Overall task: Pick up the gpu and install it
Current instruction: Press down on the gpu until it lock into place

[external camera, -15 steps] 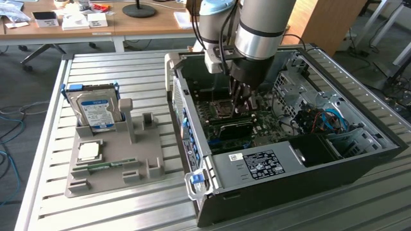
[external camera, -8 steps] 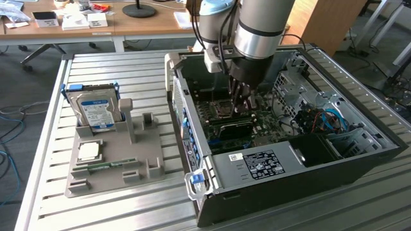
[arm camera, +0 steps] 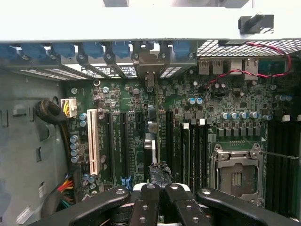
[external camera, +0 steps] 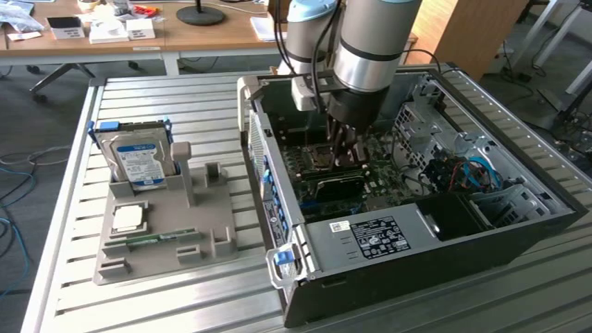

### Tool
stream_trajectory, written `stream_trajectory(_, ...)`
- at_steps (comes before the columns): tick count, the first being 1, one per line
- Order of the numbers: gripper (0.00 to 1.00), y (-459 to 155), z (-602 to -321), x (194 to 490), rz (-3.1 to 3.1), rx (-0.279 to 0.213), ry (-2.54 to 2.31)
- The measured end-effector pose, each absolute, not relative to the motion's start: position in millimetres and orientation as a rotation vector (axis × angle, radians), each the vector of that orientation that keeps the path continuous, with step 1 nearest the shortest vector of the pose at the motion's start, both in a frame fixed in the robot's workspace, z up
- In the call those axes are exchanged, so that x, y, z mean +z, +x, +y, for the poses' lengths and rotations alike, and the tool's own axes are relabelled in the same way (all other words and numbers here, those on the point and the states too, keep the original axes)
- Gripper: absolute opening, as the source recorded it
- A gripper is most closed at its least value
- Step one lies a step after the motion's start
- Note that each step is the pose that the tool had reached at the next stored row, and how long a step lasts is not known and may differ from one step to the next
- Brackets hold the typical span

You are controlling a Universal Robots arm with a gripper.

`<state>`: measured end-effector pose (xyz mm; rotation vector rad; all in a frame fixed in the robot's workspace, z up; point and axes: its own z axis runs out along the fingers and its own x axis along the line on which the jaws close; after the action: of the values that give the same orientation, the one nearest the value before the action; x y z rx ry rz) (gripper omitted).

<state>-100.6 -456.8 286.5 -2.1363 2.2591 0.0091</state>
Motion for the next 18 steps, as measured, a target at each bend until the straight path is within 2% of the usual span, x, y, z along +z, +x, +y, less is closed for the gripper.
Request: stream_trajectory(18, 0.11, -100.8, -455.2, 275.6, 2.26, 0.009, -2.136)
